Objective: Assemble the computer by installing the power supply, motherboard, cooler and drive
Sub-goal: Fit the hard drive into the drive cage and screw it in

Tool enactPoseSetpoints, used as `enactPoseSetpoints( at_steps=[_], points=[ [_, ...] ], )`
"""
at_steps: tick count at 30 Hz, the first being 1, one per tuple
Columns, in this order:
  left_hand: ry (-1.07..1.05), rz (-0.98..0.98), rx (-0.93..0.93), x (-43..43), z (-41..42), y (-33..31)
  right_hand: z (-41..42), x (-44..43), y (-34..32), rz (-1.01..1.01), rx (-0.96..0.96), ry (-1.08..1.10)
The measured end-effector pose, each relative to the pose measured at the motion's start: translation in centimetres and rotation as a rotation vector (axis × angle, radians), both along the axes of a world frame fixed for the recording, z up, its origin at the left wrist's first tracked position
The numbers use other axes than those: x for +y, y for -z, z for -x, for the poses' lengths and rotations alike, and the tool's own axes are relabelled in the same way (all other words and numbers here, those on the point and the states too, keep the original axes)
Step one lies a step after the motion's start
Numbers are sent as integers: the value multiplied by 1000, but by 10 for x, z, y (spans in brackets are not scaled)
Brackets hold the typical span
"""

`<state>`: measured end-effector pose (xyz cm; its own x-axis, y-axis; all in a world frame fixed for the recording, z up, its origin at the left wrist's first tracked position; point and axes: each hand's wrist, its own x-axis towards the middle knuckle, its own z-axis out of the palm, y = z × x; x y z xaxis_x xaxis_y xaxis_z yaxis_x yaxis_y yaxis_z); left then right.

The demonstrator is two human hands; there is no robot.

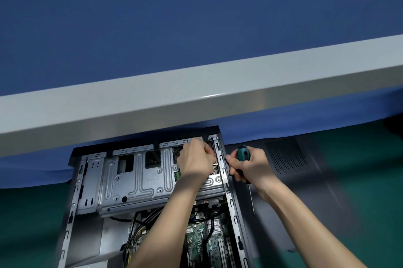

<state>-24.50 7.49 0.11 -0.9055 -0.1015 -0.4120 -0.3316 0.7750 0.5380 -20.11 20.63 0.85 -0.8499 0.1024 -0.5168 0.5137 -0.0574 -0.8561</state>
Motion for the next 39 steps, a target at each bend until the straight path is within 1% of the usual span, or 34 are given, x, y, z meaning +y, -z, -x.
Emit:
enactPoseSetpoints(
  at_steps=[2,5,8,10,15,16,18,20,22,25,30,34,39],
  points=[
    [74,40,77,-1,-7,1,0,-1,-1,10,-3,4],
    [177,74,270,-5,-20,6,0,1,-3,4,-2,21],
    [251,56,398,-9,-29,14,0,3,-7,-17,37,56],
    [256,-2,415,-12,-31,20,2,3,-9,-38,107,144],
    [192,-235,369,-21,-31,26,7,6,-20,-91,365,478],
    [172,-260,356,-22,-30,26,8,8,-22,-117,399,523],
    [135,-299,325,-22,-28,25,6,9,-25,-231,434,561],
    [116,-329,292,-23,-26,25,1,8,-27,-354,439,517],
    [100,-351,264,-23,-25,25,-4,4,-28,-430,432,424],
    [73,-380,227,-24,-23,25,-8,-1,-26,-432,459,342],
    [65,-367,202,-25,-22,24,-7,-6,-21,-404,466,326],
    [67,-352,198,-25,-21,24,-4,-6,-19,-475,474,273],
    [50,-355,192,-24,-22,24,-2,-3,-16,-504,487,246]
  ],
)
